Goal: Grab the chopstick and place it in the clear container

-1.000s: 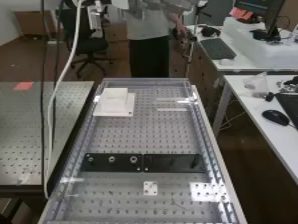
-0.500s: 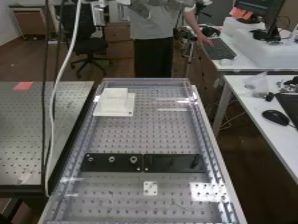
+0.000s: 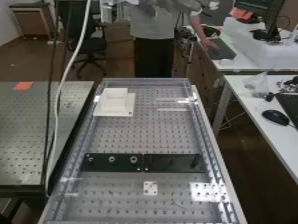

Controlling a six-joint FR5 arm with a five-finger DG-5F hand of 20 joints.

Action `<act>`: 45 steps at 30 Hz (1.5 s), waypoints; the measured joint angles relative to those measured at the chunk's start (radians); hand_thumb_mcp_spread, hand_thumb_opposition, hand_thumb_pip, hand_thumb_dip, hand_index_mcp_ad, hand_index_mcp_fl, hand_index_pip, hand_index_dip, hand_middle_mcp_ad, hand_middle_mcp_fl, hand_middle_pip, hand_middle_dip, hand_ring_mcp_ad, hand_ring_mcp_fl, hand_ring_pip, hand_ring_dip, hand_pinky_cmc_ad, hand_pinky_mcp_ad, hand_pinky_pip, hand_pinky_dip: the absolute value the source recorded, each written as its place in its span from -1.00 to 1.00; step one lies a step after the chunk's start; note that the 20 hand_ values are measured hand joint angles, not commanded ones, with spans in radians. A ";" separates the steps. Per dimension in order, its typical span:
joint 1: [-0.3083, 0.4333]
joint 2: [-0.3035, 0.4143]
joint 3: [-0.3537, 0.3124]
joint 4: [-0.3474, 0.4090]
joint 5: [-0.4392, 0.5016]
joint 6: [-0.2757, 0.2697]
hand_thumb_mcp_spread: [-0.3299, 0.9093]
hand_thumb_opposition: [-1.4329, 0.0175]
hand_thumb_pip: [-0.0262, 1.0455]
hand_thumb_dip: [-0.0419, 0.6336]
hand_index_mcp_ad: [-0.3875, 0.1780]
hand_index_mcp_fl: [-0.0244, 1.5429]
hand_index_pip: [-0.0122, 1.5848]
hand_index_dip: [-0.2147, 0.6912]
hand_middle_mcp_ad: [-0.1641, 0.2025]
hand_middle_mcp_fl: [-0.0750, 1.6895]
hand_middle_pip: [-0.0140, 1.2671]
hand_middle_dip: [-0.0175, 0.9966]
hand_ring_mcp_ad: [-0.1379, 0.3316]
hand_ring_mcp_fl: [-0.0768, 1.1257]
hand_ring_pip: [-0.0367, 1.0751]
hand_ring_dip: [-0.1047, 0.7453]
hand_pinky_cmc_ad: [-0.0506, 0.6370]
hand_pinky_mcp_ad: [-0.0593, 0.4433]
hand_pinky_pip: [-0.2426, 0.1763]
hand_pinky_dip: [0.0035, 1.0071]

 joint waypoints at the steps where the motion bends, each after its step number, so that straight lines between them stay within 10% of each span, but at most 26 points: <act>1: 0.002 -0.002 0.005 -0.002 -0.006 -0.001 -0.35 0.02 -0.12 -0.93 0.27 -0.73 -0.88 -0.23 0.31 -0.76 -0.76 -0.75 0.28 -0.81 -0.74 -0.75 0.04 0.42 -0.34 -0.65; 45: -0.002 0.000 0.001 0.036 0.037 -0.019 -0.33 0.02 -0.14 -0.92 0.29 -0.73 -0.88 -0.23 0.36 -0.76 -0.76 -0.75 0.29 -0.81 -0.74 -0.75 0.05 0.46 -0.34 -0.65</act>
